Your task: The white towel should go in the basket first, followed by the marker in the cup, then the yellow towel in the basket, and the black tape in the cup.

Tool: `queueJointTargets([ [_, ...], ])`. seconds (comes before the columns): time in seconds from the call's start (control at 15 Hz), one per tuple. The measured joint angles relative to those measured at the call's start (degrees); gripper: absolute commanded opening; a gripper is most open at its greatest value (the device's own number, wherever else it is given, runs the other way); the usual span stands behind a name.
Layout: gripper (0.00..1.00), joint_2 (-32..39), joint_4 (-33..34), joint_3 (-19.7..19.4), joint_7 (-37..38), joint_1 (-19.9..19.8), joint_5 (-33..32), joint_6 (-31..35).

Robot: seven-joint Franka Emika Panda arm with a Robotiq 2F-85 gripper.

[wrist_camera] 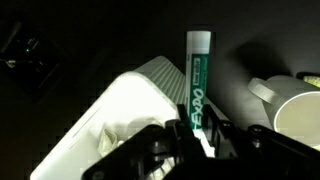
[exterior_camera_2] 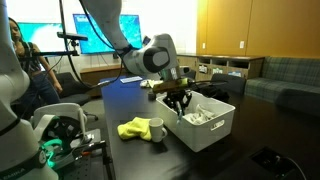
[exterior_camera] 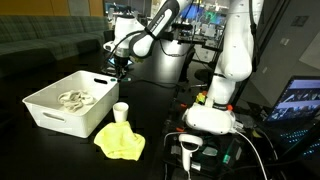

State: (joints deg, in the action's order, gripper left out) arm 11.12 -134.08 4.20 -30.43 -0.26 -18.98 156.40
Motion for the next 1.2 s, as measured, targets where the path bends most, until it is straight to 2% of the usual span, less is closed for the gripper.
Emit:
queueJointTargets([
  [0.47, 0.09, 0.88, -6.42, -1.05, 4.11, 1.09, -9.05, 14.83],
  [0.73, 0.09, 2.15, -9.49, -0.47, 4.43, 1.03, -9.14, 24.86],
  [1.0, 0.09, 5.71, -11.4, 5.48, 4.43, -3.23, -9.07, 33.77],
  [1.2, 0.09, 9.53, -11.47, 12.67, 4.76, -9.66, -10.71, 37.68],
])
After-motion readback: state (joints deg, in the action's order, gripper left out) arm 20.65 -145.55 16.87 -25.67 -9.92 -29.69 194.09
